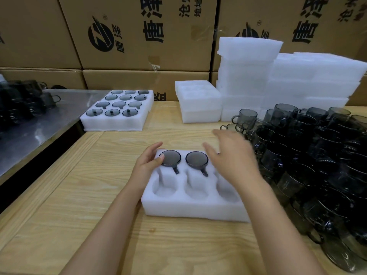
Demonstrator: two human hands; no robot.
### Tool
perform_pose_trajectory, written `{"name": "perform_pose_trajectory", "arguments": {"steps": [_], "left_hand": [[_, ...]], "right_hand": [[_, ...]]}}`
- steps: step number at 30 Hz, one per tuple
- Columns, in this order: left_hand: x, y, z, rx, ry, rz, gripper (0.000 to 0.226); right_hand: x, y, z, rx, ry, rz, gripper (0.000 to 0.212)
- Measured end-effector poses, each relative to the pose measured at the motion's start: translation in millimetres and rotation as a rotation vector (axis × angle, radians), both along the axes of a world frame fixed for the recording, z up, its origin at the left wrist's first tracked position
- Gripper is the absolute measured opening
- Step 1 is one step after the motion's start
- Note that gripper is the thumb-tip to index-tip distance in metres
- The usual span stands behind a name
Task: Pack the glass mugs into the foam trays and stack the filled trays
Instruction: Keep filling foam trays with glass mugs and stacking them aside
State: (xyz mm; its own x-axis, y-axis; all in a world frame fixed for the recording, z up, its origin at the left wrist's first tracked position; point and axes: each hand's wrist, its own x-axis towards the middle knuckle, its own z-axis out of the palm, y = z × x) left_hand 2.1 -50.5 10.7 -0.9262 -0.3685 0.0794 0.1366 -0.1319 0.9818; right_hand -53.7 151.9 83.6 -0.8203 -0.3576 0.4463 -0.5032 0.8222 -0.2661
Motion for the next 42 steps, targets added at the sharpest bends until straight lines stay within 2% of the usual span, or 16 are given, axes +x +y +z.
{"name": "perform_pose_trajectory", "arguments": {"steps": [2, 5, 10, 14, 17, 20, 24, 26, 28, 31, 32, 36, 42], "left_hand": [[-4, 0, -2, 0.001, -0.019, 0.085, 0.038], [-4, 1, -3, 0.027, 0.003, 0.144, 0.033], [-3, 0, -5, 0.142, 0.030, 0.126, 0.026], [-3, 0, -5, 0.186, 0.043, 0.118, 0.023], [-2, 0, -3, 0.206, 0.052, 0.117, 0.023], [-1, -4, 0, 0.194, 0.118, 0.166, 0.024], [4, -10, 5, 0.144, 0.229, 0.205, 0.027], [6, -7, 8, 0.100, 0.264, 0.151, 0.028], [9, -4, 11, 0.045, 0.298, 0.090, 0.039], [14, 0, 18, -0.023, 0.325, -0.017, 0.054], [15, 1, 19, -0.045, 0.324, -0.069, 0.061], [15, 5, 21, -0.111, 0.254, -0.222, 0.064], [13, 4, 24, -0.063, 0.310, -0.009, 0.046]], "right_hand": [[-17, 17, 6, 0.094, 0.088, -0.245, 0.038], [-38, 32, 8, 0.173, 0.048, -0.469, 0.035], [-54, 36, 9, 0.387, -0.049, -0.608, 0.024], [-57, 36, 9, 0.418, -0.036, -0.615, 0.021], [-53, 35, 11, 0.371, -0.001, -0.564, 0.016], [-40, 31, 18, 0.216, 0.060, -0.441, 0.012], [-9, 13, 38, -0.018, 0.002, -0.052, 0.015], [7, 3, 44, -0.066, -0.074, 0.159, 0.016], [19, -7, 46, -0.093, -0.165, 0.338, 0.014], [27, -20, 40, -0.067, -0.216, 0.509, 0.011], [27, -25, 37, -0.063, -0.223, 0.538, 0.011], [24, -36, 29, -0.137, -0.264, 0.571, 0.010], [19, -40, 17, -0.207, -0.219, 0.468, 0.014]]}}
